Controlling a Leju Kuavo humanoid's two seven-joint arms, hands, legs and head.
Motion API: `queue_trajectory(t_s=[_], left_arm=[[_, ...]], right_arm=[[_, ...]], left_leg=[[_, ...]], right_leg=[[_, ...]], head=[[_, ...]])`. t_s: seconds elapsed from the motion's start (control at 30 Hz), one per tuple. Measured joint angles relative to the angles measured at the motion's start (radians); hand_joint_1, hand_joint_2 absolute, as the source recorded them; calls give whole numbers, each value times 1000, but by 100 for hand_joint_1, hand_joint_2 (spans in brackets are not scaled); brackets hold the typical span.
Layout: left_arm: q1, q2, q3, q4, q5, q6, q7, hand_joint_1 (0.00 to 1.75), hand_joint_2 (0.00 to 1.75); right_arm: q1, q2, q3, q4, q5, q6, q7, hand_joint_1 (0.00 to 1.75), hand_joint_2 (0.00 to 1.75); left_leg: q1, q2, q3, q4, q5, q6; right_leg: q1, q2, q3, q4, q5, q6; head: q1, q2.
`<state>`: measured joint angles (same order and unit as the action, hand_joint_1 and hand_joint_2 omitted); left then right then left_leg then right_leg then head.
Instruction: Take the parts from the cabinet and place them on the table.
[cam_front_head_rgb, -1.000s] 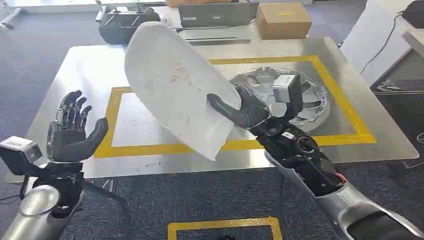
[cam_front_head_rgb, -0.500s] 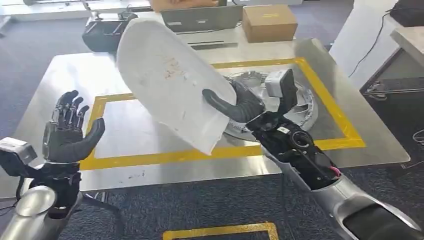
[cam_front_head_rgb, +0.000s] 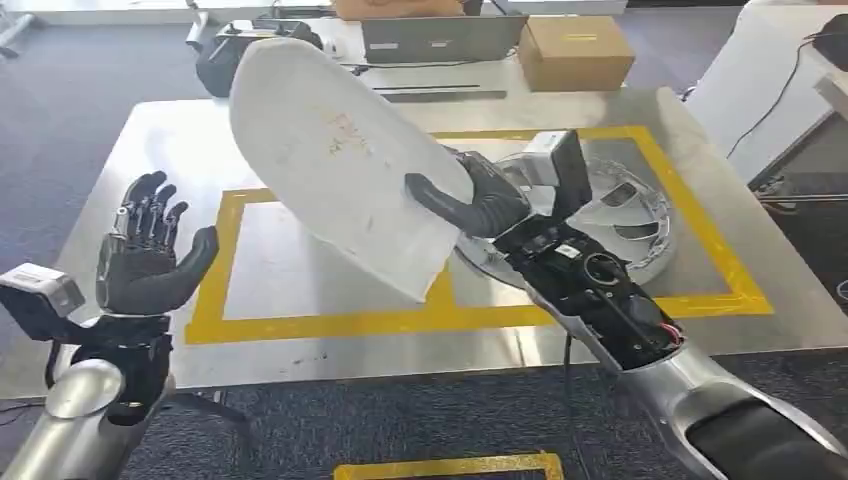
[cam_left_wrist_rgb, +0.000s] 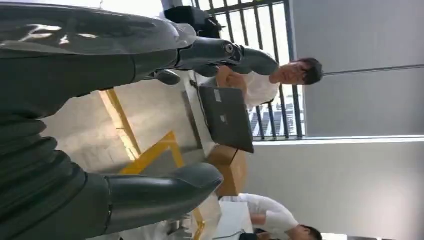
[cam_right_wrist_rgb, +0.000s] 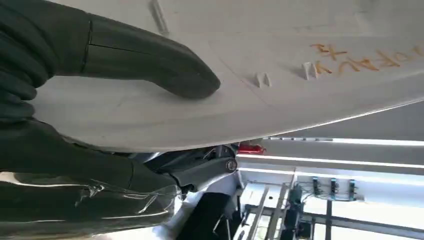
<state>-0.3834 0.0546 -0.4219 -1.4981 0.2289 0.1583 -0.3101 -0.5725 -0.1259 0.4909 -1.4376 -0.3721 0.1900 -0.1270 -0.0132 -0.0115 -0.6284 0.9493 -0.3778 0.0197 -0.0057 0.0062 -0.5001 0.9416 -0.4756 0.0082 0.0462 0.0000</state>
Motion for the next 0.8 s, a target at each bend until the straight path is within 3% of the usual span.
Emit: queue_trajectory(t_s=[0.07, 0.27, 0.53, 0.67, 0.8], left_arm=[[0, 0, 0, 0, -5, 1, 1, 0, 175], [0, -1, 0, 0, -13, 10, 6, 0, 175], [-1, -6, 0, -22, -34, 28, 6, 0, 175], [-1, -6, 0, -34, -38, 32, 10, 0, 175], [-1, -5, 1, -57, -95, 91, -8, 0, 175]], right_arm=[[-24, 10, 5, 39, 16, 17, -22, 175, 175], [-81, 39, 22, 146, 33, 33, -61, 175, 175], [-161, 86, 46, 321, 108, 61, -142, 175, 175], [-178, 103, 53, 384, 110, 63, -152, 175, 175], [-200, 118, 61, 446, 145, 71, -159, 175, 175]], left_leg=[[-1, 1, -3, 2, 0, 1], [-1, 1, -1, 2, 3, 4], [2, 1, 2, 1, 4, 3], [2, 1, 2, 1, 4, 3], [3, 1, 2, 0, 4, 3]], right_leg=[[-2, 0, 5, -12, -7, 6], [-1, -2, 6, -12, -5, 9], [2, -3, 8, -11, -4, 9], [3, -3, 9, -11, -4, 9], [3, -3, 9, -11, -4, 9]], head=[[0, 0], [-3, 0], [-9, 0], [-11, 0], [-11, 0]])
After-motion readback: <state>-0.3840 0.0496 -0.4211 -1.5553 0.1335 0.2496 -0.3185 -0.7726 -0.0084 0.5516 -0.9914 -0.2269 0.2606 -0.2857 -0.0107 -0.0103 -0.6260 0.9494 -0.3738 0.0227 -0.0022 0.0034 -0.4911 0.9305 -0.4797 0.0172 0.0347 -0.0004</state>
